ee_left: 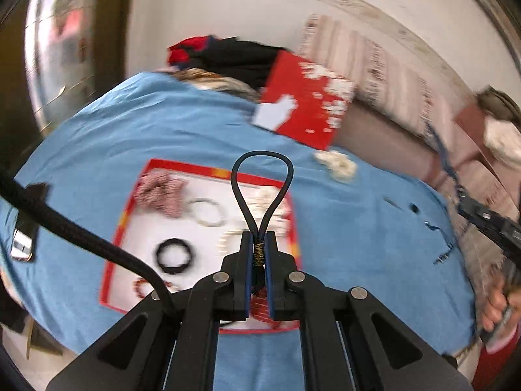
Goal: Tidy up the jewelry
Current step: 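Carry the watch and lanyard over the tray and open both tools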
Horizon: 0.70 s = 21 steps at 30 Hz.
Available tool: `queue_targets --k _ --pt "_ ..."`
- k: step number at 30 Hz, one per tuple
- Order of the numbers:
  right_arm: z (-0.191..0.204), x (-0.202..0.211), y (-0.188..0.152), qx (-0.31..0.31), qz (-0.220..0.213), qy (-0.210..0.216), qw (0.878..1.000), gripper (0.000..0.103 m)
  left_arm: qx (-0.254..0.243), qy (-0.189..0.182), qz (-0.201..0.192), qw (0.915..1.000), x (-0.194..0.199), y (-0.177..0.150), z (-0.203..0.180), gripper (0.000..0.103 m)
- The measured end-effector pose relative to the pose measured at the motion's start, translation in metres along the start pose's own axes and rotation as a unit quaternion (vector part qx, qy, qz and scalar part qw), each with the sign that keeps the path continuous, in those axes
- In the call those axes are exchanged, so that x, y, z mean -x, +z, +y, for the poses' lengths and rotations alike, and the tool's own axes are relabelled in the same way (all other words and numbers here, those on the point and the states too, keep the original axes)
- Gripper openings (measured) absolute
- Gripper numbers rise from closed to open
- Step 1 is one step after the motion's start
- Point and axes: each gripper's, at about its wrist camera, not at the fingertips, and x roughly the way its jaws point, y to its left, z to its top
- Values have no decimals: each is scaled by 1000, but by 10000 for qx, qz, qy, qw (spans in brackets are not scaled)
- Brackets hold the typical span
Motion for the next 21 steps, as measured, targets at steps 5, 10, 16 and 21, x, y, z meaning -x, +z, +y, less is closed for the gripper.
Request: queue_targets --k 5,10,16,21 --pt "46 -50 -1 9 290 368 9989 45 351 315 153 9988 -39 2 36 6" --pt "83 -111 -18 54 776 564 9954 45 543 571 259 9966 -75 2 64 6" --pt "113 -174 -35 313 1184 517 9911 45 739 730 358 9939 -107 4 93 6" --pt "133 -227 -48 578 1494 305 9866 45 965 626 501 9921 -125 0 111 6"
